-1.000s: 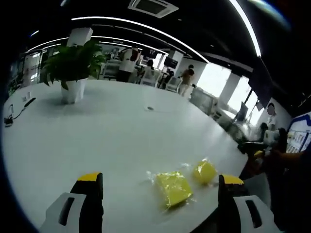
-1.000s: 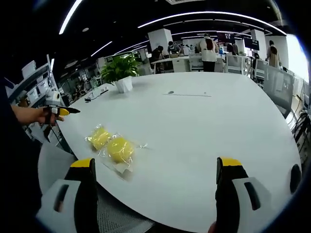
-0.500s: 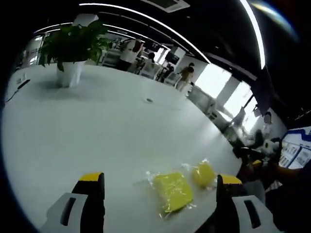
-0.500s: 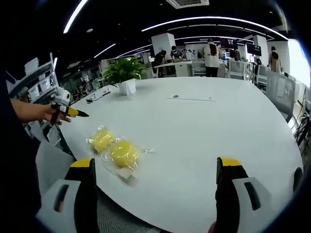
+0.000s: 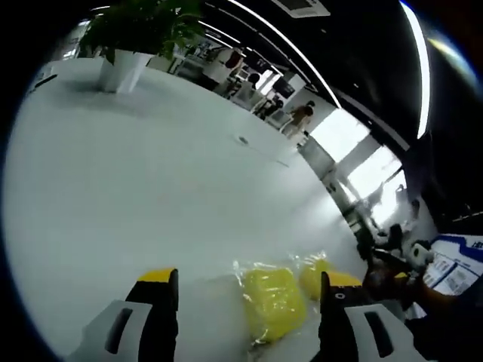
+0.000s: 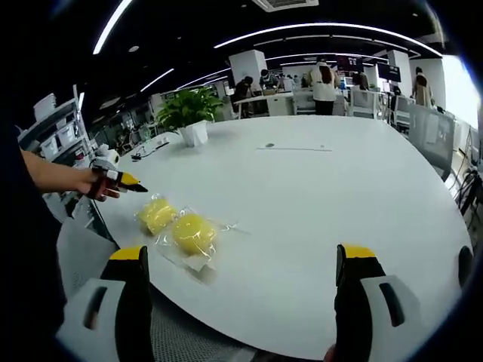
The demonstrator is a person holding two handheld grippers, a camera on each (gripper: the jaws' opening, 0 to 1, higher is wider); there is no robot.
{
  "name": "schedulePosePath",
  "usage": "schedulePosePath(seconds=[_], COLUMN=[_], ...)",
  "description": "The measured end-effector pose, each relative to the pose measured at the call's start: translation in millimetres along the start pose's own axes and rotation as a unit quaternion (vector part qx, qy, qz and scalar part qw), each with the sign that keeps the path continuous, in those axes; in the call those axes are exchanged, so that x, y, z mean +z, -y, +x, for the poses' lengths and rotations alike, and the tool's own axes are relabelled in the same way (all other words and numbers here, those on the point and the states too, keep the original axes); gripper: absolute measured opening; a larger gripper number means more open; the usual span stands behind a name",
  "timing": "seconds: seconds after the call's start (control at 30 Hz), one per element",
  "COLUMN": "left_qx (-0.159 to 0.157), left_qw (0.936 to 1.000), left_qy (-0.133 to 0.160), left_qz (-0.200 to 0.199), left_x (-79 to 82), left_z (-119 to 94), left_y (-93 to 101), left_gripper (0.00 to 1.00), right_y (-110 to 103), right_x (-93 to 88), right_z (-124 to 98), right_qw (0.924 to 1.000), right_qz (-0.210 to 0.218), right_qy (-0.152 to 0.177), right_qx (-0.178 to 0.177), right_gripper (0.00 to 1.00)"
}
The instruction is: Compare the silicone blocks by pressing each to a similar depth, holding the contact briefly, and releasing to observe deformation and rebound differences across the visible hardness samples.
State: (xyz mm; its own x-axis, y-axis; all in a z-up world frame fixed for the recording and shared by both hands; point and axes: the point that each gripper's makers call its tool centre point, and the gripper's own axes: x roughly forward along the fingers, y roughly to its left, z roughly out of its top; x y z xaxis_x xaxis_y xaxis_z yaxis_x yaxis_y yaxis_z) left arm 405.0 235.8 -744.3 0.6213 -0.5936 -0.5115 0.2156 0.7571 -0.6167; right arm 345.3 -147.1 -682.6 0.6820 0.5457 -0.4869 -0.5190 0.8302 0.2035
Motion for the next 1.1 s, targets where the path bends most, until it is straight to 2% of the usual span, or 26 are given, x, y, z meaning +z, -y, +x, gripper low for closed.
schedulePosePath(seconds=[0.2, 0.4, 0.67, 0.9, 1.1], left_qx=[-0.007, -0.002, -0.017, -0.028, -0.028], left_qw=[0.9994, 0.9987, 0.9946, 0.9926, 0.9905], left_qy=[-0.006, 0.005, -0.003, -0.009, -0.009], left_qz=[-0.032, -0.051, -0.102, -0.118, -0.134], left_x=[-6.9, -4.4, -11.9, -16.3, -19.4], left_z=[14, 21, 31, 38, 42], left_y=[-3.5, -8.9, -12.2, -7.8, -4.8], left_gripper=[0.69, 0.61, 0.35, 0.29, 0.14], right_y=[2, 3, 5, 5, 2], right_x=[-2.0, -2.6, -4.3, -8.4, -11.7], right_z=[-2, -2, -2, 1, 5], right_qw=[1.0000, 1.0000, 1.0000, 0.9999, 0.9998], right_qz=[0.007, 0.003, 0.006, 0.009, 0.008], right_qy=[0.001, -0.004, -0.004, -0.009, -0.017], right_qx=[-0.004, -0.003, -0.004, -0.001, 0.008], right_gripper=[0.97, 0.97, 0.97, 0.96, 0.96])
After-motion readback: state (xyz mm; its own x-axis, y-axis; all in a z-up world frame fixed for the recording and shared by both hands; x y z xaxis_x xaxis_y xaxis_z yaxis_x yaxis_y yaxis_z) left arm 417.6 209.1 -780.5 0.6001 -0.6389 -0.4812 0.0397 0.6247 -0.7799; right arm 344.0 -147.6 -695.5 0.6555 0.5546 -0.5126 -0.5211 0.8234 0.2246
